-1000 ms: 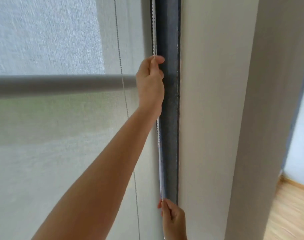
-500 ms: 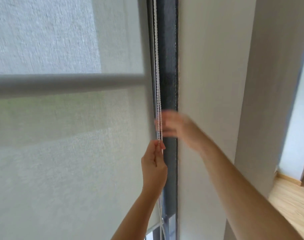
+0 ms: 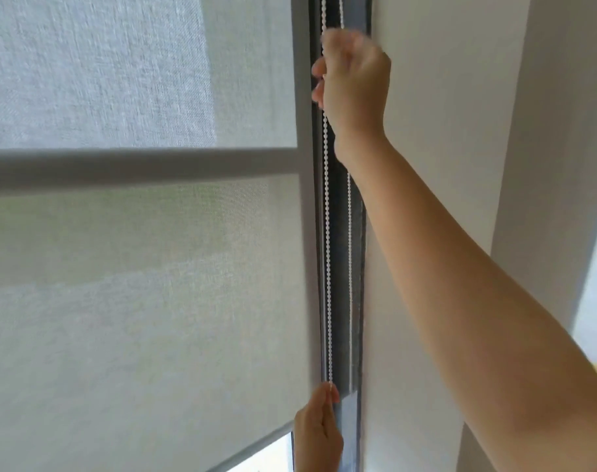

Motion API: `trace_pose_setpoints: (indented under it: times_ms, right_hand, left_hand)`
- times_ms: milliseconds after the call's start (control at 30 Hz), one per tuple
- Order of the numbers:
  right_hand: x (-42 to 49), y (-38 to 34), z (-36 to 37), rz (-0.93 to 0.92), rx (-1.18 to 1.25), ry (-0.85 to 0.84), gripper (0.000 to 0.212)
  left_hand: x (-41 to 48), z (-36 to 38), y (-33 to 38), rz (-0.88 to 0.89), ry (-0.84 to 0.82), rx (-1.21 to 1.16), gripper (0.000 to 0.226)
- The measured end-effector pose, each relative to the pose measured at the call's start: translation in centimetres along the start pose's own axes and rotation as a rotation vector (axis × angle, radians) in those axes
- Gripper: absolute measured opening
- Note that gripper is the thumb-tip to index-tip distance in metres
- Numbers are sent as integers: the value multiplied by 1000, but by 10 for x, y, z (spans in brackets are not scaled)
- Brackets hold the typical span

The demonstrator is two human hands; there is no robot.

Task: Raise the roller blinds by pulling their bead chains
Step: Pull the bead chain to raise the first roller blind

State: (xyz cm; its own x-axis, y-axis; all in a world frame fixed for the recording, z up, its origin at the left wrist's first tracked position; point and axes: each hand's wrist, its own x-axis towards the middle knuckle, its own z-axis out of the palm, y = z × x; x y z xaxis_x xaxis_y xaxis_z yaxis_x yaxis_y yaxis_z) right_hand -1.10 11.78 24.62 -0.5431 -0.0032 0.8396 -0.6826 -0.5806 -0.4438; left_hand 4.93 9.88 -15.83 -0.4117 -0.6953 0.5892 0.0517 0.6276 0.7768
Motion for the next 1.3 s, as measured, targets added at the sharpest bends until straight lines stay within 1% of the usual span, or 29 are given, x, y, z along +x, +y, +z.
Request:
trace_pose_setpoints:
  times_ms: [33, 67, 100, 133, 167, 200, 233, 267, 333, 400, 467, 567, 600, 667, 700, 733, 800, 833, 900, 933, 967, 1033, 1133, 1233, 1300]
  right_hand:
    - [-5, 1, -1, 37, 25, 13, 19]
    - [-9, 2, -2, 37, 18, 66, 20]
    - [-11, 4, -4, 17, -20, 125, 18]
    - [-13, 6, -7, 11, -58, 147, 17]
    - [-14, 6, -8, 55, -68, 117, 20]
    - [-15, 6, -10, 144, -16, 44, 23]
    - [-16, 6, -12, 244, 90, -40, 25]
    - [-18, 5, -13, 319, 211, -86, 25]
    - [-21, 2, -17, 368, 348, -89, 25]
    - [-25, 2, -21, 362, 381, -61, 26]
    - [-35, 7, -22, 343, 348, -61, 25]
    - [-58, 25, -28, 305, 276, -64, 25]
    - [-66, 33, -31, 296, 248, -59, 25]
    - [-80, 49, -40, 271, 183, -38, 25]
    - [-86, 57, -45, 252, 152, -25, 25]
    - [-91, 66, -49, 231, 122, -15, 25]
    - [-102, 83, -59, 208, 64, -8, 25]
    - [-109, 92, -63, 207, 39, -2, 25]
    - [-126, 109, -72, 220, -9, 20, 25]
    - [-137, 117, -75, 232, -34, 26, 24]
    - [-150, 125, -79, 246, -51, 24, 23]
    - [-177, 140, -85, 279, -74, -2, 21]
    - [-218, 153, -92, 353, -128, -39, 25]
    - [-250, 160, -100, 411, -165, -56, 30]
    - [-269, 162, -109, 428, -198, -67, 32]
  left_hand:
    - [-2, -1, 0, 6, -3, -13, 48]
    - [-4, -1, -1, 15, -10, -26, 48]
    - [-5, 0, -1, 22, -18, -34, 48]
    - [-6, 1, 0, 28, -23, -37, 49]
    - [-8, 2, 1, 28, -23, -40, 49]
    - [-9, 3, 2, 25, -22, -46, 48]
    - [-10, 4, 2, 21, -20, -53, 46]
    - [-10, 4, 1, 25, -17, -56, 43]
    - [-11, 7, -1, 52, -14, -43, 41]
    - [-15, 11, -4, 69, -14, 0, 43]
    - [-22, 16, -14, 1, -44, 38, 45]
    - [-32, 13, -34, -133, -197, 82, 50]
    - [-34, 9, -41, -141, -263, 131, 47]
    - [-31, 1, -45, -153, -382, 195, 27]
    - [-26, -5, -43, -193, -415, 192, 22]
    - [-18, -11, -39, -227, -422, 172, 22]
    - [6, -22, -21, -251, -385, 118, 24]
    - [21, -26, -8, -220, -346, 98, 32]
    - [59, -33, 22, -126, -234, 17, 57]
    - [80, -37, 42, -91, -174, -46, 62]
    - [100, -40, 62, -53, -132, -115, 58]
    - [141, -43, 105, 51, -98, -216, 40]
    - [183, -39, 154, 174, -106, -319, 31]
    - [186, -25, 164, 212, -94, -363, 20]
    - [170, -16, 148, 227, -28, -314, 27]
